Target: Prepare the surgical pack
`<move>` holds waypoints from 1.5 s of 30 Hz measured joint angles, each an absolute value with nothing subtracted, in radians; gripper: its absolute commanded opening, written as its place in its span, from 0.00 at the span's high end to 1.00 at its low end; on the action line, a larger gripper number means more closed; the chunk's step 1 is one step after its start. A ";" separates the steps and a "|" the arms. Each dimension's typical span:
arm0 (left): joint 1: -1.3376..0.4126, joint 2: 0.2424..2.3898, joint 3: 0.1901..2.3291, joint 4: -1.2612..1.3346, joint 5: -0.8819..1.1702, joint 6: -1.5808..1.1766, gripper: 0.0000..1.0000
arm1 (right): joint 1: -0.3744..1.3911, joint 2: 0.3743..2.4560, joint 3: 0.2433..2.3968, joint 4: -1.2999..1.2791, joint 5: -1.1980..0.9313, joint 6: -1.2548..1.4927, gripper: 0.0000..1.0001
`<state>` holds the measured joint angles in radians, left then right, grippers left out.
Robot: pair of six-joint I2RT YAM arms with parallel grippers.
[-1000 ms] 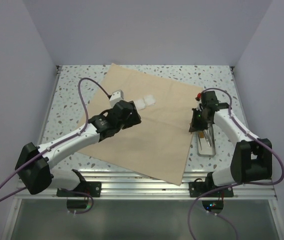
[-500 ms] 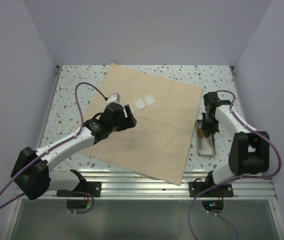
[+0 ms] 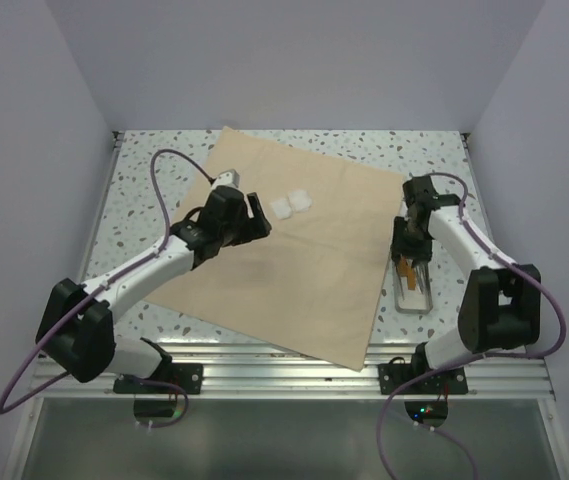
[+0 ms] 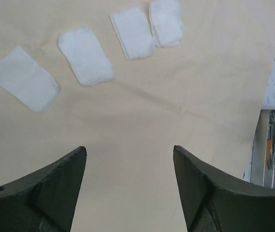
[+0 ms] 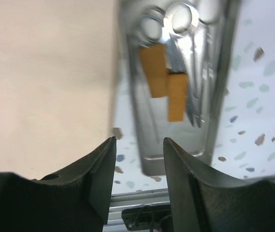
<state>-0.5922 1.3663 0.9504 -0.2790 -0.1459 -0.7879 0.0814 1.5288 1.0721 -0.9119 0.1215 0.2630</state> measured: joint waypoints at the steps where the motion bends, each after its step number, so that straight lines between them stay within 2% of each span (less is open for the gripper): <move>1: -0.579 1.384 0.968 -0.279 -0.142 -0.778 0.24 | 0.104 1.514 1.096 -0.910 0.108 0.267 0.50; 7: -0.521 1.522 1.130 -0.373 -0.202 -0.735 0.26 | 0.329 1.489 1.239 -0.841 0.005 0.292 0.47; 11: -0.501 1.640 1.264 -0.463 -0.301 -0.721 0.29 | 0.403 1.489 1.248 -0.804 -0.044 0.299 0.46; 15: -0.462 1.699 1.312 -0.500 -0.322 -0.706 0.43 | 0.412 1.487 1.229 -0.753 -0.089 0.298 0.45; 18: -0.423 1.720 1.312 -0.493 -0.299 -0.688 0.47 | 0.412 1.487 1.205 -0.728 -0.122 0.295 0.45; 28: -0.414 1.863 1.345 -0.578 -0.353 -0.812 0.49 | 0.414 1.487 1.150 -0.677 -0.179 0.283 0.44; 36: -0.455 1.982 1.487 -0.691 -0.422 -0.892 0.55 | 0.419 1.487 1.129 -0.656 -0.187 0.278 0.43; 45: -0.482 2.015 1.502 -0.778 -0.458 -0.959 0.57 | 0.419 1.486 1.104 -0.648 -0.187 0.268 0.43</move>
<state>-0.4820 2.0151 1.5021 -0.7784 -0.4583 -0.9588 0.4191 1.4857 1.1038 -0.6479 -0.1871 0.2676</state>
